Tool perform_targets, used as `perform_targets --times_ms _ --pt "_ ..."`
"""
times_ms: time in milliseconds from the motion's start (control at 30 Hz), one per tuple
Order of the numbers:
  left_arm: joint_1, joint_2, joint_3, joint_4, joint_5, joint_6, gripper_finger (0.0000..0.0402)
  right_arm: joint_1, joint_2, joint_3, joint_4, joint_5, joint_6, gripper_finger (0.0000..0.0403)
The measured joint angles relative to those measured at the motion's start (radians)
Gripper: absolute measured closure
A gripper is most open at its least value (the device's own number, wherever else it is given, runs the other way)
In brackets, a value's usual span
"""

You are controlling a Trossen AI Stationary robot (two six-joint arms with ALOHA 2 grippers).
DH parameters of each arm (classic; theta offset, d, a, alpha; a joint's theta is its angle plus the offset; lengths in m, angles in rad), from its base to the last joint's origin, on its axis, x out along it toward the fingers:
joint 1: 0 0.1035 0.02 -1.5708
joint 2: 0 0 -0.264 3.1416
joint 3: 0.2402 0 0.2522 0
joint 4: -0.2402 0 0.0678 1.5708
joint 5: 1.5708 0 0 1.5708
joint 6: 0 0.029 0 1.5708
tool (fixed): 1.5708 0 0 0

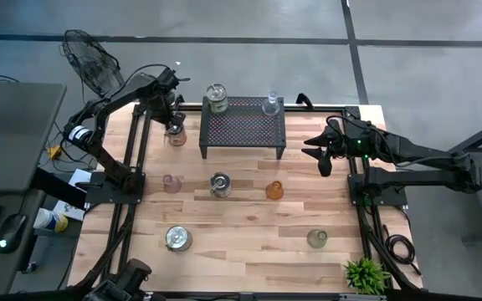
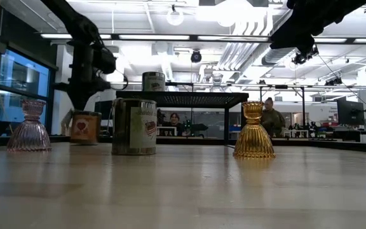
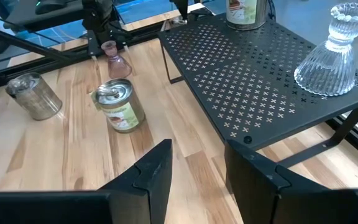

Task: Pick & Place candle stick holders
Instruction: Put the silver scented candle can on the shelf

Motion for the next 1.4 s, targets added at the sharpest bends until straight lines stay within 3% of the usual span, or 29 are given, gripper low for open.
perform_targets --times_ms 300,433,567,767,1033,1400 --pt "-0.001 -0.011 0.042 -0.075 0.022 0.035 0.0401 0.0 0.0 0.0 0.0 0.0 0.0 0.0263" --pt "-0.001 -0.017 0.065 -0.113 0.029 0.057 0.0401 -0.006 0.0 0.0 0.034 0.202 0.091 0.0263" --pt "-0.001 -0.048 0.072 -0.115 0.032 0.057 0.0401 -0.016 -0.001 0.0 0.046 0.284 -0.048 0.0263" --pt "-0.001 -0.111 0.072 -0.146 0.072 0.059 0.0401 -0.016 -0.001 0.0 0.045 0.282 -0.202 0.0263" --pt "-0.002 -0.196 0.079 -0.187 0.109 0.05 0.0401 -0.016 -0.001 0.0 0.045 0.282 -0.203 0.0263" --pt "-0.038 -0.204 0.332 -0.277 0.098 0.012 0.0401 -0.016 -0.001 0.0 0.045 0.282 -0.203 0.0263"
